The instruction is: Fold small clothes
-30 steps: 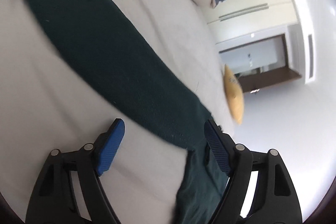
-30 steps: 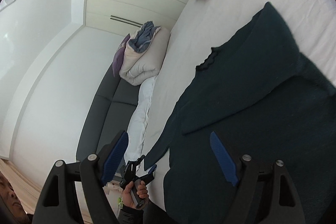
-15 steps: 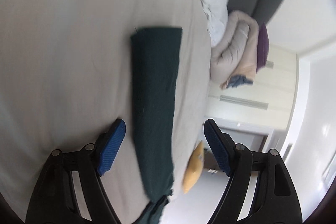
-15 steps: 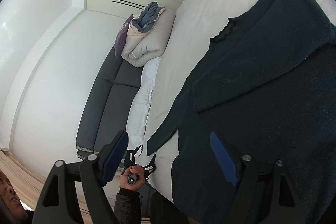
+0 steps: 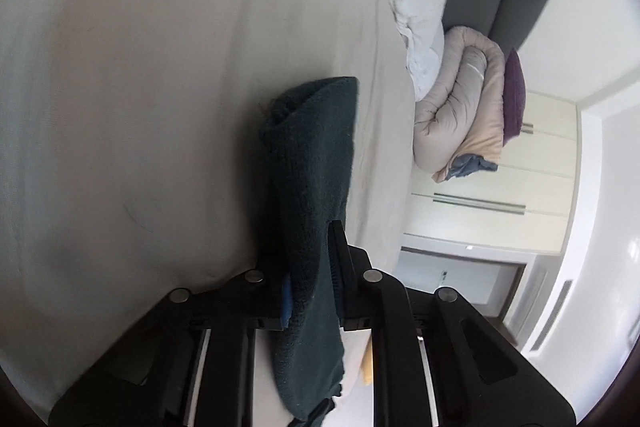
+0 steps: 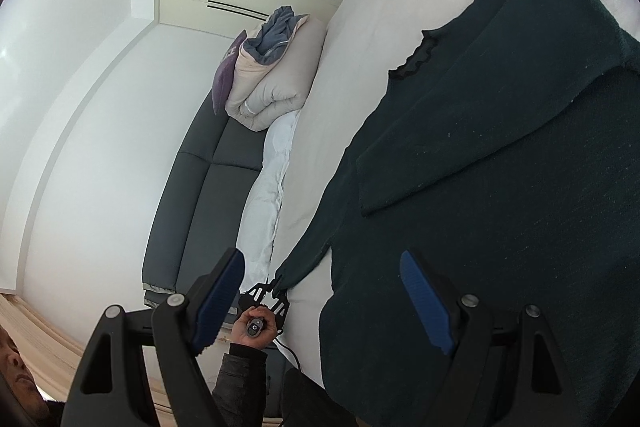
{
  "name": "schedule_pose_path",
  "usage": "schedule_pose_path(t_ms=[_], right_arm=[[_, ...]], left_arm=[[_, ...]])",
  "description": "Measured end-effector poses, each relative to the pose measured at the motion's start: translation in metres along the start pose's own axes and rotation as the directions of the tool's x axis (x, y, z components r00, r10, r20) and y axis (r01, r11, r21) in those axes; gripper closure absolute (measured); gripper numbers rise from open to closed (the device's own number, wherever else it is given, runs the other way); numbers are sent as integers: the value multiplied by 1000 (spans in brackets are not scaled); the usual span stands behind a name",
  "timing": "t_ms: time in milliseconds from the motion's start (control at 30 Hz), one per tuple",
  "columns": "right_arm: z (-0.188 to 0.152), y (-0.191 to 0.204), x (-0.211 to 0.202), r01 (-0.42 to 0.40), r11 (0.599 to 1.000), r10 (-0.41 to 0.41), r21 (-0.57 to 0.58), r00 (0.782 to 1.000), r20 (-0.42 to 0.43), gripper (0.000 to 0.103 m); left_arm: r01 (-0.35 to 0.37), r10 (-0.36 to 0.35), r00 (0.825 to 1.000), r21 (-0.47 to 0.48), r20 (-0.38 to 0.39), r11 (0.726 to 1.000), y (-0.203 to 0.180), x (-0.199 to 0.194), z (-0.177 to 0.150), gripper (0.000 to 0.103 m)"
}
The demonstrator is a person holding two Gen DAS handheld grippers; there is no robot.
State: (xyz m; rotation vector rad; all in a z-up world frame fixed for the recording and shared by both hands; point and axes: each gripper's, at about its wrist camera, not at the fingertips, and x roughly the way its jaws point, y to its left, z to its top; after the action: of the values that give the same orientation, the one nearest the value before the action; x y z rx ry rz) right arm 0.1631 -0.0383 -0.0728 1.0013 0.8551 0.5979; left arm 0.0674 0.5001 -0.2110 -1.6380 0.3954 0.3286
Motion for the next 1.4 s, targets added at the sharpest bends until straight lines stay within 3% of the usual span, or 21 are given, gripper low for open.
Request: schedule_pose_path(t_ms=[133,233,267,300,333,367,400,433,500,533,600,700,767,900,1100,1133,1167,1200,1233,1300,1400], right_arm=[[2,-10,-2,-2,1000,2,16,1000,10,20],[4,-19,-6,-8,999,7,34,1000,18,20],[4,-22,-8,-9,999,8,41,1000,23,20],[6,-25,-10,-11,999,9,47,1000,29,20],[8,-27,-12,-11,999,9,52,999,33,20],[10,-30,-13,-9,998,7,56,999,39,20],[13,-31,-15,-7,998,4,59,999,45,20],[17,-33,-15,-3,998,0,59,999,48,20],[26,-33,-12,20,998,-22,55,999,45,20],[30,-33,-9,31,998,-33,52,999,37,20],[40,-33,0,52,997,-53,50,998,19,20],[54,-33,22,70,996,-68,47,997,-27,20],[63,-31,44,71,997,-68,38,995,-68,20],[72,-37,98,95,992,-79,83,980,-181,20],[74,-42,155,93,977,-39,193,963,-265,25],[75,-41,160,102,977,-49,188,962,-268,26],[77,-40,165,110,978,-59,177,961,-269,36],[78,-38,169,122,980,-76,154,958,-276,50],[80,-36,172,139,982,-100,124,954,-282,58],[83,-30,173,178,983,-159,45,949,-274,89],[89,-21,163,205,977,-211,-52,948,-236,93]], left_arm=[[-14,19,1000,239,-18,971,-53,8,-26,95],[13,36,995,492,-91,870,-114,24,-81,95],[30,51,992,611,-116,791,-141,33,-116,95],[43,62,989,675,-131,737,-153,37,-139,95],[66,91,984,780,-156,623,-173,47,-184,95],[87,110,979,839,-172,537,-182,53,-216,95],[119,139,972,902,-192,414,-188,61,-261,95],[142,166,965,940,-201,311,-188,68,-298,95],[174,221,952,969,-211,174,-173,77,-357,95],[191,263,942,978,-207,83,-157,85,-394,95],[191,304,936,981,-179,-10,-134,96,-428,95],[162,333,936,981,-118,-109,-102,104,-455,95],[147,334,939,976,-86,-160,-92,104,-463,95],[131,320,945,978,-73,-163,-89,106,-458,95],[123,277,959,967,-57,-224,-76,94,-460,95],[124,275,960,965,-57,-232,-75,93,-461,95],[124,273,960,964,-57,-235,-74,93,-462,95],[125,276,960,964,-58,-233,-75,93,-462,95],[125,277,959,966,-59,-227,-76,92,-461,95],[138,280,957,970,-77,-202,-78,90,-458,94],[203,305,940,970,-154,-136,-81,88,-447,90]])
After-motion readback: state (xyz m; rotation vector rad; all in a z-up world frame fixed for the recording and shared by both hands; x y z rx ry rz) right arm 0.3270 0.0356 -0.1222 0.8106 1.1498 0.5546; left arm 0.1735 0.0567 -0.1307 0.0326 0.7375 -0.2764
